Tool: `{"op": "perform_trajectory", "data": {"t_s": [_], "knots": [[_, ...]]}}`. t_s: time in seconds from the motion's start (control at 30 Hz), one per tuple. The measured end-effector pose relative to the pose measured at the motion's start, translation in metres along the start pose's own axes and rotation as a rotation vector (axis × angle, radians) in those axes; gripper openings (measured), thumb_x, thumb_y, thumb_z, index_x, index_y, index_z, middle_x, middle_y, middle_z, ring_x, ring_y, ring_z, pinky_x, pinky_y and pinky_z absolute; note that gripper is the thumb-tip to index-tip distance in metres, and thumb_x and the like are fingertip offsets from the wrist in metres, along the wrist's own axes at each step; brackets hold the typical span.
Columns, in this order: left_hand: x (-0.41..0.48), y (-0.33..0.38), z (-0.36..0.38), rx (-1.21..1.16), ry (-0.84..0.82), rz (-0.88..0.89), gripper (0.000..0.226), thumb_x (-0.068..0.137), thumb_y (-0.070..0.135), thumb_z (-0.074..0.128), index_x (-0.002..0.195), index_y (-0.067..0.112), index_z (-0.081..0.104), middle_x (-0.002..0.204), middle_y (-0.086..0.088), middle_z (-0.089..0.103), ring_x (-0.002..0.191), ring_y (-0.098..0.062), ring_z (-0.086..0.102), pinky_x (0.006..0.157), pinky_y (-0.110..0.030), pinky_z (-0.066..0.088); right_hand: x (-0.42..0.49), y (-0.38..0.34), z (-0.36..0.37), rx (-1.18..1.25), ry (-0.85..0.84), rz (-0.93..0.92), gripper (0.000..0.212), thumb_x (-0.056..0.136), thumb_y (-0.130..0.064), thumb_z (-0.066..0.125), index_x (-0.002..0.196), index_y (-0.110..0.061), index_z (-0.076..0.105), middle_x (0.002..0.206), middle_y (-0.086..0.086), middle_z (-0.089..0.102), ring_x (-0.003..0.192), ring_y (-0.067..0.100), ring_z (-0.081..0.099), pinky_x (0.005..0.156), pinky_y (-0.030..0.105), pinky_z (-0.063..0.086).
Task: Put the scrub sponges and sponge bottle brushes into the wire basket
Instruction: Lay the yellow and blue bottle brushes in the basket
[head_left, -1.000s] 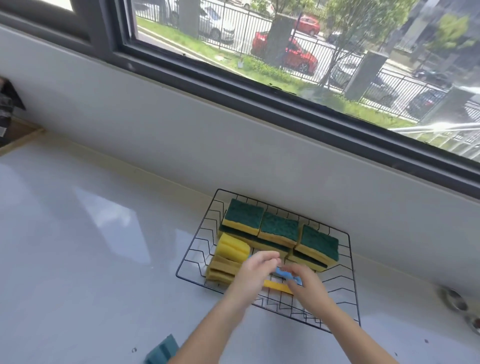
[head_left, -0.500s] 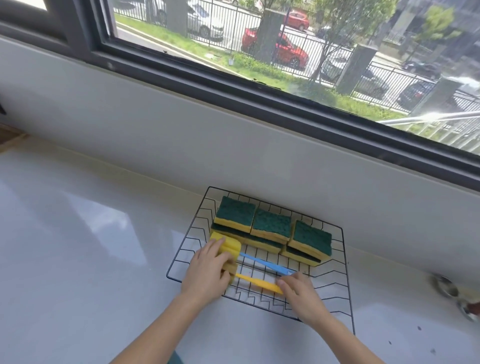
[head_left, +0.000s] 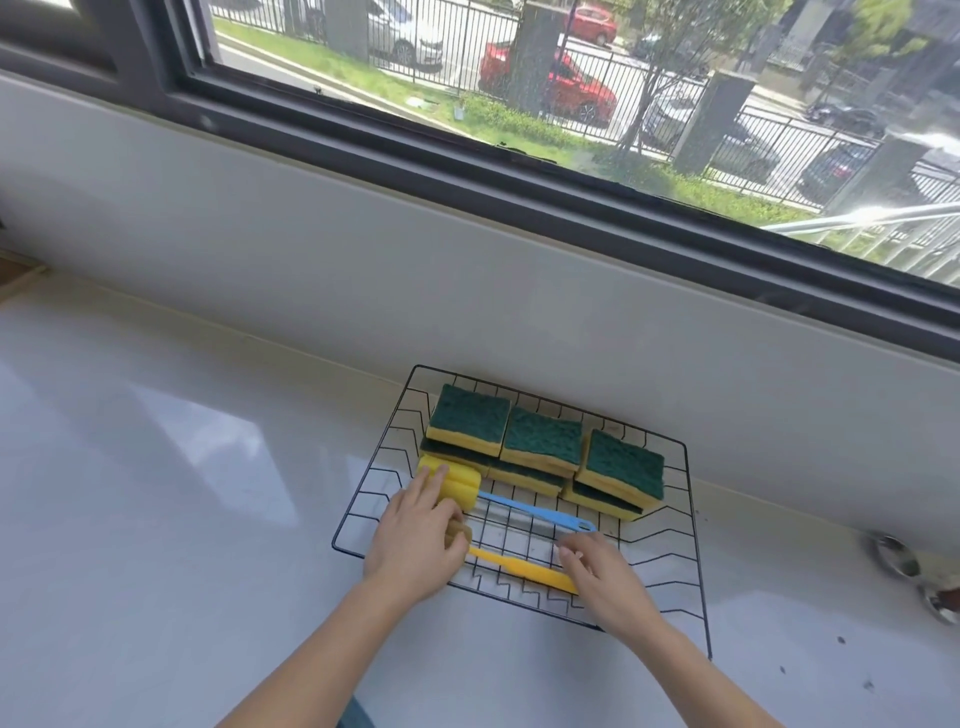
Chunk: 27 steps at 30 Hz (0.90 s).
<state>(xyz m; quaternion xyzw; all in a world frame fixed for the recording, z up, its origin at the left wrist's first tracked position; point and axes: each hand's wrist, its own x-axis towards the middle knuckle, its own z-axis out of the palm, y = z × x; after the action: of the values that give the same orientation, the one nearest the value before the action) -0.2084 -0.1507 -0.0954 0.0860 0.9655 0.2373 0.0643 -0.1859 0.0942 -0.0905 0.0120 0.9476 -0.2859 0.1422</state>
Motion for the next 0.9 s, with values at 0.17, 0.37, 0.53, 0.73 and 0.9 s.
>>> {"op": "perform_trajectory", "data": {"t_s": [0.17, 0.37, 0.53, 0.73, 0.9], "knots": [[0.004, -0.003, 0.003, 0.036, -0.050, -0.004, 0.049, 0.087, 0.045, 0.037, 0.131, 0.023, 0.044, 0.160, 0.003, 0.006, 0.147, -0.016, 0.000, 0.118, -0.040, 0.015, 0.004, 0.001, 0.000, -0.015, -0.113, 0.082, 0.050, 0.098, -0.041, 0.034, 0.143, -0.019, 0.032, 0.136, 0.000, 0.044, 0.126, 0.020, 0.043, 0.104, 0.035, 0.036], [0.006, -0.003, 0.002, 0.039, -0.074, -0.016, 0.055, 0.088, 0.047, 0.036, 0.138, 0.025, 0.039, 0.160, 0.003, 0.004, 0.147, -0.016, -0.003, 0.118, -0.041, 0.013, 0.010, -0.001, -0.002, 0.016, -0.106, 0.094, 0.037, 0.098, -0.036, 0.036, 0.127, -0.017, 0.051, 0.126, 0.004, 0.051, 0.118, 0.019, 0.046, 0.096, 0.031, 0.037], [-0.003, 0.007, -0.016, -0.142, 0.041, 0.023, 0.051, 0.089, 0.034, 0.048, 0.138, 0.023, 0.041, 0.159, 0.002, 0.011, 0.147, -0.015, 0.002, 0.119, -0.042, 0.008, -0.001, -0.009, -0.014, 0.028, -0.003, 0.086, 0.035, 0.097, -0.040, 0.037, 0.122, -0.022, 0.054, 0.114, -0.003, 0.061, 0.101, 0.014, 0.056, 0.087, 0.039, 0.052], [-0.064, 0.029, -0.033, -0.467, 0.200, 0.008, 0.037, 0.088, 0.020, 0.054, 0.125, 0.025, 0.054, 0.136, 0.007, 0.053, 0.127, -0.008, 0.044, 0.107, -0.027, 0.036, -0.049, -0.023, -0.014, 0.028, 0.258, -0.125, 0.018, 0.095, -0.027, 0.045, 0.107, -0.029, 0.059, 0.101, -0.016, 0.059, 0.093, 0.000, 0.053, 0.079, 0.027, 0.048], [-0.139, 0.049, -0.024, -0.495, 0.095, 0.008, 0.023, 0.087, 0.022, 0.054, 0.106, 0.032, 0.063, 0.107, 0.021, 0.064, 0.096, 0.004, 0.057, 0.086, -0.019, 0.046, -0.098, -0.048, 0.004, 0.169, 0.122, -0.194, 0.029, 0.091, -0.010, 0.046, 0.089, -0.035, 0.062, 0.090, -0.019, 0.063, 0.088, 0.003, 0.058, 0.074, 0.030, 0.051]]}}
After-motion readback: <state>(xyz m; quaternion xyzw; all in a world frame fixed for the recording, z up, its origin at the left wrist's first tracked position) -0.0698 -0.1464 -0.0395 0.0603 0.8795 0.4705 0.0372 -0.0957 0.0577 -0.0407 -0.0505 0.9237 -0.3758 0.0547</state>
